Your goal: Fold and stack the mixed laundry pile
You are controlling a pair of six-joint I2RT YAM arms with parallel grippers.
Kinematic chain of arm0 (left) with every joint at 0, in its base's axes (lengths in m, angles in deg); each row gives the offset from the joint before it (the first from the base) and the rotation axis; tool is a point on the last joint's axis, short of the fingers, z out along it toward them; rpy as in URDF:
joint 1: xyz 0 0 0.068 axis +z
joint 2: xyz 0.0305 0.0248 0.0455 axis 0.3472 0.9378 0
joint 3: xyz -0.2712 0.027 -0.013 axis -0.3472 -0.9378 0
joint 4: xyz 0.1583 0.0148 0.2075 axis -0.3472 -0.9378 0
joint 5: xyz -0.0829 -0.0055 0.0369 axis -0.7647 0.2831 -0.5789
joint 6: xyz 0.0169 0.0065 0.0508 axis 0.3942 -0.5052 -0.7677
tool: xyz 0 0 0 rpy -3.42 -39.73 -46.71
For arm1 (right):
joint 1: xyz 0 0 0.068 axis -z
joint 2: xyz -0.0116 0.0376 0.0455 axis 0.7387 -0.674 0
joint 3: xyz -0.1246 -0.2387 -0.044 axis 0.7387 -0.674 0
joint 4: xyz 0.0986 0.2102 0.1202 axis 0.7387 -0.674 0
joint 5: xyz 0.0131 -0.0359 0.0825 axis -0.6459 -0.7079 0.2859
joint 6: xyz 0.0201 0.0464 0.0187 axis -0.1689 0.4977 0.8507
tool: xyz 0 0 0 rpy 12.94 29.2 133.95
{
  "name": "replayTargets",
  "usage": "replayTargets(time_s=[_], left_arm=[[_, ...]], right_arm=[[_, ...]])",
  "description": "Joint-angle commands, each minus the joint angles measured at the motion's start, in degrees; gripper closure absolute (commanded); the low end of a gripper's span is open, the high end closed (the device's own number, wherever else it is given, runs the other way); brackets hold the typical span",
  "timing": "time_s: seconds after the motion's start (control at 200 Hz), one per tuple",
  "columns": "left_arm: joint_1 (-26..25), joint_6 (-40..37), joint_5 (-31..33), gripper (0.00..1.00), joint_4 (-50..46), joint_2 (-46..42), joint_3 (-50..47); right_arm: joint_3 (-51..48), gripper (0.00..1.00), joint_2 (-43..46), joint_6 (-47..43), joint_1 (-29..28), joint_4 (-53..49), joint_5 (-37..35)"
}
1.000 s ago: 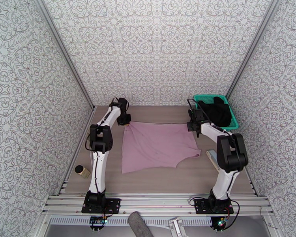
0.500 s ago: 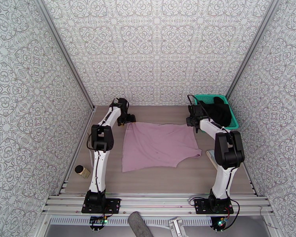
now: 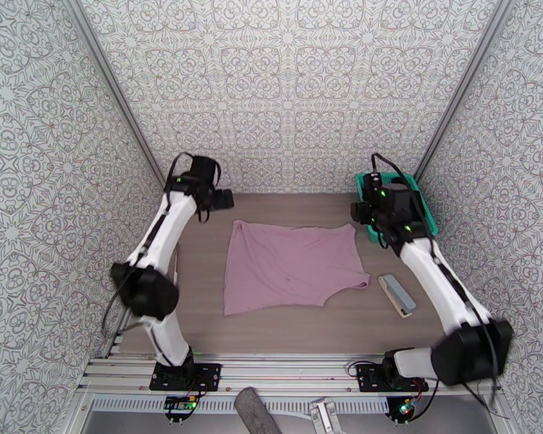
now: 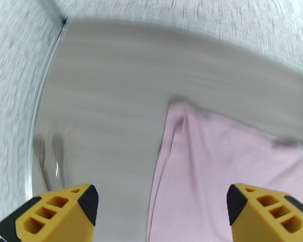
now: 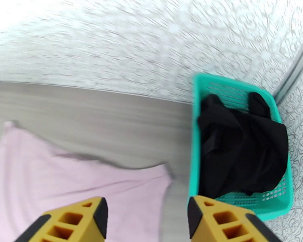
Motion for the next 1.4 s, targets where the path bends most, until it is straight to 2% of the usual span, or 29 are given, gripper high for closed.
replayTargets(time_s=[0.0, 0.085, 0.15, 0.26, 0.475, 0.695, 1.025, 1.396], left_arm=[[-3.3, 8.4, 0.0, 0.16, -1.2, -8.2, -16.4], [-5.2, 14.0, -6.6, 0.26, 3.1, -17.2, -28.8], [-6.5, 18.8, -10.6, 0.30, 5.5, -22.3, -37.0], [-10.5, 27.3, -10.8, 0.34, 6.8, -27.9, -45.9], [-16.2, 40.2, -10.8, 0.41, 12.0, -29.5, -55.4], [-17.5, 51.0, -11.3, 0.40, 21.3, -29.5, -64.0], [-16.7, 54.7, -9.9, 0.43, 20.4, -27.8, -66.0], [-15.4, 53.4, -9.1, 0.48, 18.1, -28.4, -67.2]], right_arm=[[-6.7, 0.42, 6.0, 1.4, -3.1, -7.9, 9.7], [-10.3, 0.38, 10.9, 1.8, -4.2, -9.9, 14.3], [-11.6, 0.37, 13.1, 2.1, -4.9, -12.0, 17.2], [-12.8, 0.37, 14.5, 2.7, -6.4, -13.6, 19.2], [-15.4, 0.38, 13.1, 2.5, -9.0, -12.4, 19.2], [-16.4, 0.39, 10.9, 2.2, -11.0, -11.5, 19.2], [-17.1, 0.39, 9.6, 1.9, -12.1, -10.8, 18.8], [-17.1, 0.40, 9.1, 1.6, -12.4, -10.9, 18.9]])
